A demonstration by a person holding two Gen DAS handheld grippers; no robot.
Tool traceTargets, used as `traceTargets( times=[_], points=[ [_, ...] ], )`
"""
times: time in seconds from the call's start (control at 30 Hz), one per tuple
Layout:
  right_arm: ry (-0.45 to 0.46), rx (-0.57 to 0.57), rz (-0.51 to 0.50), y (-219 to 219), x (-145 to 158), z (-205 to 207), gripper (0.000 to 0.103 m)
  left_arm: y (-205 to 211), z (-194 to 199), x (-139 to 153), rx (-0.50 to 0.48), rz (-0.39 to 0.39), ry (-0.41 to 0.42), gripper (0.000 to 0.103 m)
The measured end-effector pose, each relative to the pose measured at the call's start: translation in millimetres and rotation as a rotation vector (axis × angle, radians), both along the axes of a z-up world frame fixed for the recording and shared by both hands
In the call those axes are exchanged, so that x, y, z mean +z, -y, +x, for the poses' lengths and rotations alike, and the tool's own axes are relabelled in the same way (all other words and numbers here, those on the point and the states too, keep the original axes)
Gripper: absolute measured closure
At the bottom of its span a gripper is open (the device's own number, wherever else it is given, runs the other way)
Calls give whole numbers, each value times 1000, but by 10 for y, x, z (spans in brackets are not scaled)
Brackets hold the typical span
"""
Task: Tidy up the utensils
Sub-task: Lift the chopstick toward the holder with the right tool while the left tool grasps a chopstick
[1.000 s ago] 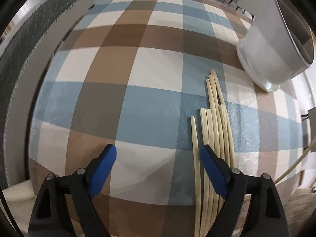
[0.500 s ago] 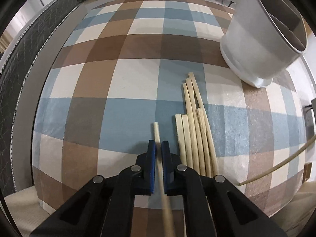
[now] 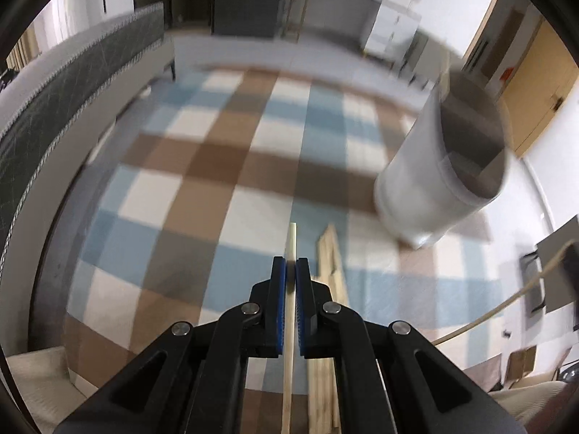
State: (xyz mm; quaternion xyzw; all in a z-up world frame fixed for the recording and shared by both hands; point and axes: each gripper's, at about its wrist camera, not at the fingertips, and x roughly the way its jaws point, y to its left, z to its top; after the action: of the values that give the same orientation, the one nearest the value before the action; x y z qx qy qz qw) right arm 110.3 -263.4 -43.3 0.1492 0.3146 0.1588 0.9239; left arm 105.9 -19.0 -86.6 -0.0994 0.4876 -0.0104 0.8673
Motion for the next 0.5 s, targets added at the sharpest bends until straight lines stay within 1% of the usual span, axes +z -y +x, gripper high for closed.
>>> traceTargets(
  times=[0.07,0.17,0.23,0.33,0.5],
  points=[
    [15,2,-14,-27,26,-37,98,39,-49,164,-26,16,59,102],
    [27,3,-48,-87,33,-87,98,128,-55,260,-67,34,133,102],
    [29,2,-59,-120,26,-132,98,108,-3,249,-86,41,147,102],
    [38,3,-70,-154,53,-177,98,109,-68,284,-100,40,167,102],
    [51,-10,-84,-184,83,-256,98,68,-135,330,-98,37,171,102]
  ],
)
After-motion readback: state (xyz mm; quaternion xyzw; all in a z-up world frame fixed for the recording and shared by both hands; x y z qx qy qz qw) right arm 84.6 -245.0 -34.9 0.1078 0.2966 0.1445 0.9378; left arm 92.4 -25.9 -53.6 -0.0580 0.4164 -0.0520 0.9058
